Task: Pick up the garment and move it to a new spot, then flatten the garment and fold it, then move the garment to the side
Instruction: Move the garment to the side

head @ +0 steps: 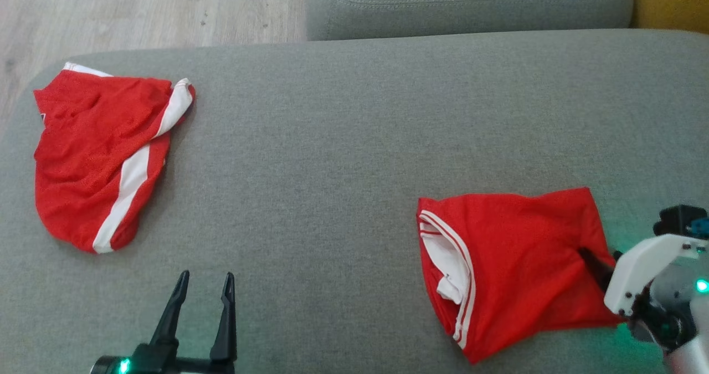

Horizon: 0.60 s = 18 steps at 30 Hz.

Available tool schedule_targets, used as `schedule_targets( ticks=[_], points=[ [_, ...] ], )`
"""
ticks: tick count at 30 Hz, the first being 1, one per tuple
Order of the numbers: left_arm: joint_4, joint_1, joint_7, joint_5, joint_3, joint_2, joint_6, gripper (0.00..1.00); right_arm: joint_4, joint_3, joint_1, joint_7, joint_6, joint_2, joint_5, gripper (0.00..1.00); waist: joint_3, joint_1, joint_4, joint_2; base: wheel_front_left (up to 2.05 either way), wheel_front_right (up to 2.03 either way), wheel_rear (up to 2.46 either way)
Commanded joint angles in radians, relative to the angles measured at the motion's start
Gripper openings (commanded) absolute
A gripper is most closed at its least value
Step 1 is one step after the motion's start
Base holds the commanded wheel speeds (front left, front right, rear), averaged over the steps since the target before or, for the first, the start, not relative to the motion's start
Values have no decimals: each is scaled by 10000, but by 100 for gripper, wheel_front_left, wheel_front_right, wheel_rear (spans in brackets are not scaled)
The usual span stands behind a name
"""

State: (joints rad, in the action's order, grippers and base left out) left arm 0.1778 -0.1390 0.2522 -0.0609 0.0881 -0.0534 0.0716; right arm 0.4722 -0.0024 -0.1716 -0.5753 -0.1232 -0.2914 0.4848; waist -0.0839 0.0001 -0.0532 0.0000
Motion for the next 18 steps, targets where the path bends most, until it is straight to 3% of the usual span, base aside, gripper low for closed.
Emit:
schedule_targets(
  ticks=[1, 2, 3, 6, 14, 18],
  points=[
    [-300, 340, 95, 12, -295, 31, 16, 100, -203, 144, -423, -70, -75, -105, 80, 100, -26, -1, -15, 0, 0, 0, 0],
    [-301, 350, 95, 12, -289, 31, 16, 100, -91, 151, -518, -109, -75, -34, 215, 84, -52, -1, -21, 0, 0, 0, 0],
    [-308, 363, 95, 5, -279, 31, 7, 100, -10, 132, -618, -118, -75, 35, 390, 0, -90, -1, -23, 0, 0, 0, 0],
    [-348, 449, 95, -68, -169, 31, -24, 100, -79, 394, -939, 63, -75, -46, 730, 0, -231, -1, 13, 0, 0, 0, 0],
    [-503, 859, 95, -40, -72, 32, 18, 100, -124, 1166, -2624, 1621, -75, -484, 261, 0, -1071, -1, 634, 0, 0, 0, 0],
    [-610, 1149, 95, 112, -20, -19, 120, 100, 394, 656, -3571, 2211, -75, -818, -231, 0, -1778, -1, 1060, 0, 0, 0, 0]
  ],
)
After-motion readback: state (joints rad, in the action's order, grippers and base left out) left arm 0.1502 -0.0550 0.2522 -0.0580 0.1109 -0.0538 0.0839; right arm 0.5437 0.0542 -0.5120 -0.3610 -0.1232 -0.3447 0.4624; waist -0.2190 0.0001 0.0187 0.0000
